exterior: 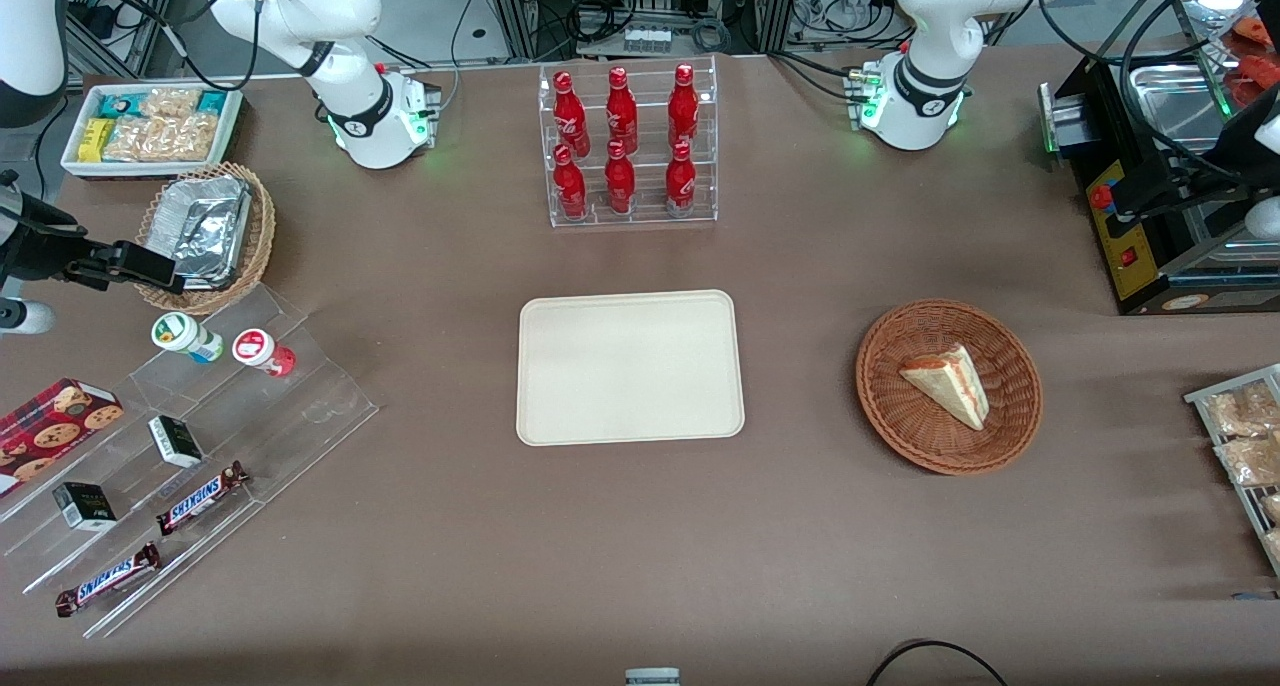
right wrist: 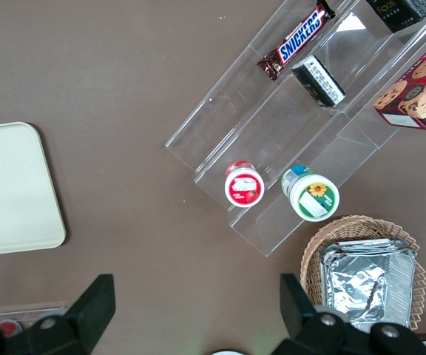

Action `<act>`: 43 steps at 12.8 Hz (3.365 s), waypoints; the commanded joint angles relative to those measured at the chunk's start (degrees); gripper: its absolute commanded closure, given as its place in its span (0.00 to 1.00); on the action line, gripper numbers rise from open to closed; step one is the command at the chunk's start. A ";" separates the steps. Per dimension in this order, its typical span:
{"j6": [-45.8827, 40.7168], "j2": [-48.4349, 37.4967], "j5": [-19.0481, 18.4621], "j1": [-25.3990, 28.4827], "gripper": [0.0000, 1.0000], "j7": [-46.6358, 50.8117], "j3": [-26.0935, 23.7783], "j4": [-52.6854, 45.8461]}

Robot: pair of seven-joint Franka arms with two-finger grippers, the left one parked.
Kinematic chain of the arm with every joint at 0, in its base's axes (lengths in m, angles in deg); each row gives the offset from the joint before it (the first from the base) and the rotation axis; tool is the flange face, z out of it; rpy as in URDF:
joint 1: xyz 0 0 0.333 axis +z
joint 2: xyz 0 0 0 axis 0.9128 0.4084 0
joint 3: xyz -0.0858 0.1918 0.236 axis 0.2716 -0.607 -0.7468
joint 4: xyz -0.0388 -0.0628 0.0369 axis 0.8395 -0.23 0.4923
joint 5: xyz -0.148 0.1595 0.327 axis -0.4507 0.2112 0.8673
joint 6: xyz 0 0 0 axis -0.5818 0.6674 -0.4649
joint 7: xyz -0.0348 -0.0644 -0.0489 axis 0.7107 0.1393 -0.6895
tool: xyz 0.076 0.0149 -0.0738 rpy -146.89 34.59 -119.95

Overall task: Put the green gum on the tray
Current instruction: 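Move the right gripper down over the green sunflower gum jar, then close the right gripper on the green gum jar's lid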

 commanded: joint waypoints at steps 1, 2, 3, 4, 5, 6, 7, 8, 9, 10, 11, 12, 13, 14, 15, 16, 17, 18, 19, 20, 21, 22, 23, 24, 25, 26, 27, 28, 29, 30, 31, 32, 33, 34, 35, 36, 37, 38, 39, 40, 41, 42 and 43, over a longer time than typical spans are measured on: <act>-2.00 0.60 -1.02 -0.27 0.01 -0.65 -0.02 -1.73; -2.09 0.68 -1.02 -0.27 0.01 -0.82 -0.02 -1.73; -2.35 0.77 -1.02 -0.27 0.01 -0.82 -0.02 -1.64; -2.96 0.95 -1.02 -0.27 0.01 -1.26 0.06 -1.30; -3.84 0.77 -1.11 -0.36 0.01 -3.00 0.15 -0.07; -3.07 0.77 -1.19 -0.53 0.01 -3.89 0.50 1.24; -2.27 1.03 -1.19 -0.71 0.01 -6.68 1.81 2.13; 0.87 0.34 -1.19 -0.80 0.01 -9.50 2.35 5.35; 4.03 -0.89 -1.19 -1.32 0.01 -11.44 2.87 8.52; 7.54 -1.77 -1.19 -2.98 0.01 -16.33 2.88 11.86; 10.54 -2.30 -1.11 -3.87 0.01 -22.47 2.88 14.76; 14.83 -3.09 -1.11 -5.53 0.01 -27.49 2.88 18.01; 19.48 -4.05 -1.11 -6.33 0.01 -32.68 2.88 21.44; 23.71 -4.41 -1.11 -7.56 0.01 -38.04 2.88 24.08; 27.40 -4.33 -1.11 -8.44 0.01 -43.48 2.88 25.94; 30.75 -3.98 -1.11 -9.23 0.01 -47.19 2.88 27.43; 33.13 -3.80 -1.02 -9.76 0.01 -49.14 2.88 28.84; 34.72 -3.54 -0.58 -9.85 0.01 -50.21 2.88 29.72; 35.43 -3.19 -0.32 -10.11 0.01 -50.31 2.88 30.26; 36.05 -2.66 0.38 -10.20 0.01 -50.22 2.88 30.35; 37.18 -2.22 0.74 -10.20 0.01 -50.22 2.88 30.96; 38.76 -2.22 0.83 -10.20 0.01 -50.13 2.97 32.09; 39.13 -2.22 0.83 -10.29 0.01 -50.22 2.97 32.54; 39.22 -2.13 0.83 -10.29 0.01 -50.22 2.97 32.72; 39.30 -2.04 0.83 -10.29 0.01 -50.22 2.97 32.72; 39.22 -1.87 0.83 -10.29 0.01 -50.22 2.97 32.81; 39.22 -1.87 0.83 -10.29 0.01 -50.22 2.97 32.81; 39.48 -1.78 0.83 -10.29 0.02 -50.22 2.97 33.24; 39.92 -1.69 0.74 -10.29 0.02 -50.31 2.97 33.25; 40.01 -1.43 0.74 -10.21 0.02 -50.31 2.97 33.25; 40.10 -1.25 0.74 -10.20 0.02 -50.31 2.97 33.25; 40.10 -1.16 0.74 -10.20 0.03 -50.31 2.97 33.34; 40.18 -1.08 0.83 -10.20 0.03 -50.31 2.97 33.34; 40.18 -1.07 0.74 -10.20 0.07 -50.31 2.97 33.34; 40.18 -1.07 0.74 -10.20 0.24 -50.39 2.97 33.34; 40.18 -0.99 0.74 -10.12 0.63 -50.39 2.97 33.25; 40.18 -0.81 0.74 -10.03 0.94 -50.31 2.88 33.07; 40.10 -0.55 0.74 -9.94 1.00 -50.22 2.88 32.90; 40.10 -0.55 0.74 -9.94 1.00 -50.22 2.88 32.81; 39.75 -0.63 0.74 -9.77 1.00 -50.39 2.88 32.55; 38.88 -0.81 0.74 -9.68 1.00 -50.48 2.88 31.50; 37.30 -1.07 0.65 -9.59 1.00 -50.48 2.70 30.62; 34.41 -1.07 0.65 -9.50 1.00 -50.48 2.44 28.35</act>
